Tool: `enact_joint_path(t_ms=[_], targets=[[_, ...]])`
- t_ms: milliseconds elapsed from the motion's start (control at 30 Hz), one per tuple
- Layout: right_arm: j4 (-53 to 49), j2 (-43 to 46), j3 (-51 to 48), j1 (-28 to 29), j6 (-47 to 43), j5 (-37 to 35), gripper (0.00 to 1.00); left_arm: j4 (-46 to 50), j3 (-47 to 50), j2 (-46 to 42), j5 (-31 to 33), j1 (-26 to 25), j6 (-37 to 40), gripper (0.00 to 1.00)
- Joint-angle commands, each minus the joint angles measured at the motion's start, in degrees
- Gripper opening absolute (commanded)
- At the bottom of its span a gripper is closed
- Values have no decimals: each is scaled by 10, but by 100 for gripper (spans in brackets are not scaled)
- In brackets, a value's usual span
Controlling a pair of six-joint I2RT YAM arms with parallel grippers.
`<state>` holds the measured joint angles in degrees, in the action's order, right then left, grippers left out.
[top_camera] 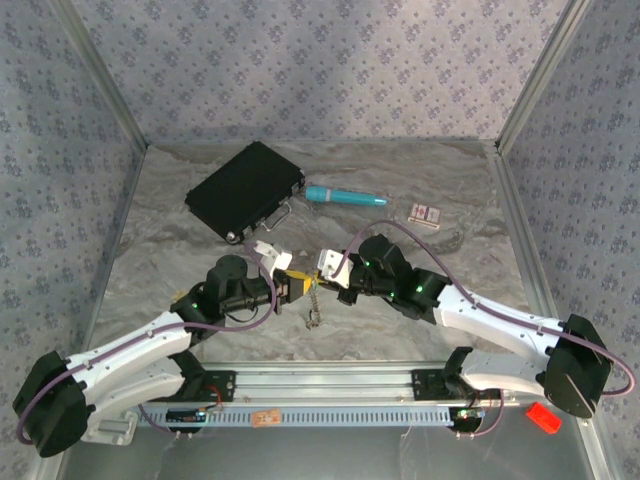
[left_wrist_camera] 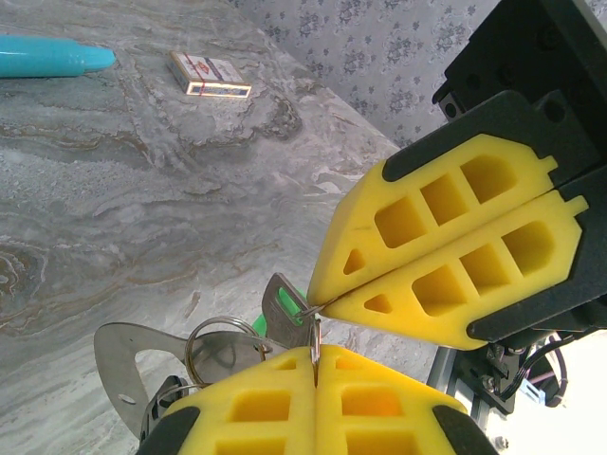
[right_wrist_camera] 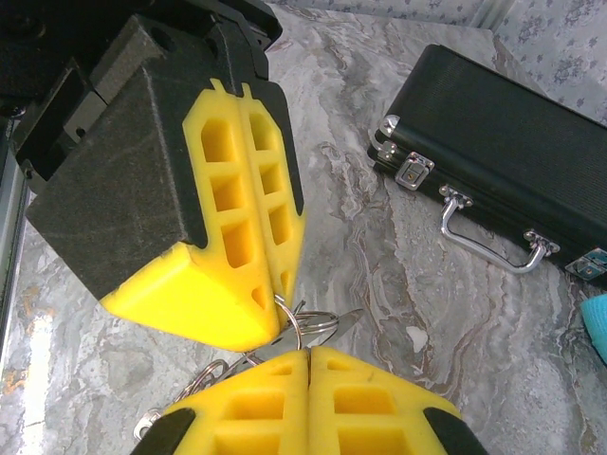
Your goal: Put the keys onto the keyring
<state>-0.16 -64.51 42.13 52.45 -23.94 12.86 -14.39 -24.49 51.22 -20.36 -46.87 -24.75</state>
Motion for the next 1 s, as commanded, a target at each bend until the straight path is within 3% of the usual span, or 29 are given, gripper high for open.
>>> enact_joint_path(t_ms=[0,967], targets=[[0,11,-2,4,9,4,0,-33,-8,-4,-11,4,-6,0],[-4,9,-3,3,16,2,0,-38,-8,-3,-11,3,-8,0]])
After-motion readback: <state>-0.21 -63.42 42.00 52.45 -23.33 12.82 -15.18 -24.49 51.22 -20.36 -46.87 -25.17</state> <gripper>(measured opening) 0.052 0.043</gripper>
